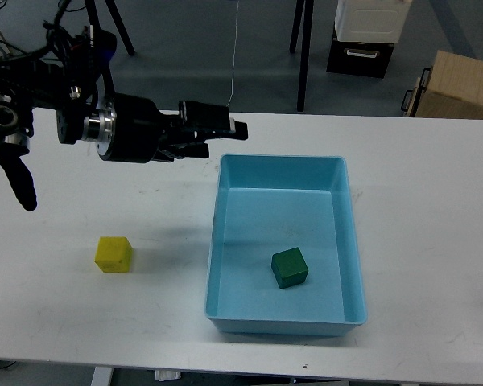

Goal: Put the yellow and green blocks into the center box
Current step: 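Move the left gripper over the yellow cube, then lower the left gripper and grasp the yellow cube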

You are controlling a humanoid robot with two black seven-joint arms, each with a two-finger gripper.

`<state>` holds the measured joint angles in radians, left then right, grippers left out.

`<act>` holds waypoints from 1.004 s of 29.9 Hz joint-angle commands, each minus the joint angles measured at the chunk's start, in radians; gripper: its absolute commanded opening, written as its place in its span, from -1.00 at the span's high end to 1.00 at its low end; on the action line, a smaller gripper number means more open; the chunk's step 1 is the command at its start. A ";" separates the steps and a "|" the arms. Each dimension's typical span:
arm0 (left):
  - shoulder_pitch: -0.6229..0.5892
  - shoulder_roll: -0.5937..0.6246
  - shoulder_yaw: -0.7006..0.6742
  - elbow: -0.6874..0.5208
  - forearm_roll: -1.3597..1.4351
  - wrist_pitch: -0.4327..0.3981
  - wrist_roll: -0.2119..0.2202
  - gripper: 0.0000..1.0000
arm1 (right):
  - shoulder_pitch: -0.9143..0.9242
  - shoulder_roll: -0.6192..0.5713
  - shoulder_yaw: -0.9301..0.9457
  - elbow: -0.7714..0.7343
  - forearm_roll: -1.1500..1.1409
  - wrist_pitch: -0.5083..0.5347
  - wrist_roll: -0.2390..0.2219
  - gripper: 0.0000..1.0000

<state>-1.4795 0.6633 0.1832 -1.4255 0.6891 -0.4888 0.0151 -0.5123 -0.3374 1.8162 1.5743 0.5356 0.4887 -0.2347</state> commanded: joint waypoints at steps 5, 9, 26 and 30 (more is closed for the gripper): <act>-0.071 -0.059 0.274 0.062 0.435 0.000 -0.020 -1.00 | -0.005 0.000 -0.003 -0.008 0.000 0.000 0.000 -1.00; 0.011 -0.064 0.286 0.076 0.484 0.000 -0.021 -1.00 | -0.006 0.000 -0.002 -0.011 0.000 0.000 -0.002 -1.00; 0.162 -0.059 0.275 0.215 0.532 0.000 -0.037 -1.00 | -0.002 0.000 -0.029 -0.017 -0.016 0.000 -0.003 -1.00; 0.179 -0.057 0.275 0.234 0.533 0.000 -0.035 -1.00 | -0.002 -0.002 -0.031 -0.017 -0.016 0.000 -0.003 -1.00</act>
<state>-1.3122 0.6047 0.4587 -1.2067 1.2210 -0.4886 -0.0215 -0.5134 -0.3382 1.7868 1.5568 0.5200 0.4887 -0.2378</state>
